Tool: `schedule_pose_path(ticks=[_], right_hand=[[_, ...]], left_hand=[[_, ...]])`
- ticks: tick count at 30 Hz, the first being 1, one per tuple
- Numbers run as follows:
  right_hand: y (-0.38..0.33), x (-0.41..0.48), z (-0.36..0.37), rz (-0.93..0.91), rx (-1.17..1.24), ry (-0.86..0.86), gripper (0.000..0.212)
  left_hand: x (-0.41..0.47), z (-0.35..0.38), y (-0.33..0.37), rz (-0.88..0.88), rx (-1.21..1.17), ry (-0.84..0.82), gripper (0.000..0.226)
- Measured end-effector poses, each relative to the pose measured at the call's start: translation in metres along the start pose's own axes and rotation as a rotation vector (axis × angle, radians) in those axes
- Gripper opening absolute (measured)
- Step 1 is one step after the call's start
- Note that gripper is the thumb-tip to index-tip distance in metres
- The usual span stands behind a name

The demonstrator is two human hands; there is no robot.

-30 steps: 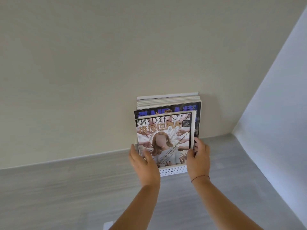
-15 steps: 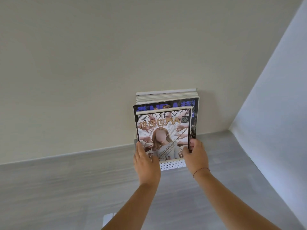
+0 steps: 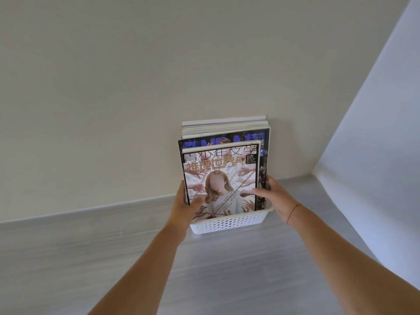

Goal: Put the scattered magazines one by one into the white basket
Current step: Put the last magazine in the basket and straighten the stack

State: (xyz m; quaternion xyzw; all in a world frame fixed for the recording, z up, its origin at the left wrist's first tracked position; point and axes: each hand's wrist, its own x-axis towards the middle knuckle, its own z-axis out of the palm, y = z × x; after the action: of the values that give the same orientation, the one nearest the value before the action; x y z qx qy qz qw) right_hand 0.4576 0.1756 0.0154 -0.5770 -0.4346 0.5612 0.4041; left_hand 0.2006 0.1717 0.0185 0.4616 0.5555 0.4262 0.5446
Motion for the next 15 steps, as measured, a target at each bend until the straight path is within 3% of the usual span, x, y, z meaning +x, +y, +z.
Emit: schedule_pose_path(ticks=[3,15], right_hand=[[-0.01,0.004,0.004,0.013,-0.13,0.022,0.063],[0.0,-0.032,0.016,-0.063,-0.003,0.2,0.036]], left_hand=[[0.008,0.002,0.004,-0.048,0.07,0.032,0.021],[-0.005,0.005,-0.01,-0.05,0.085,0.037,0.023]])
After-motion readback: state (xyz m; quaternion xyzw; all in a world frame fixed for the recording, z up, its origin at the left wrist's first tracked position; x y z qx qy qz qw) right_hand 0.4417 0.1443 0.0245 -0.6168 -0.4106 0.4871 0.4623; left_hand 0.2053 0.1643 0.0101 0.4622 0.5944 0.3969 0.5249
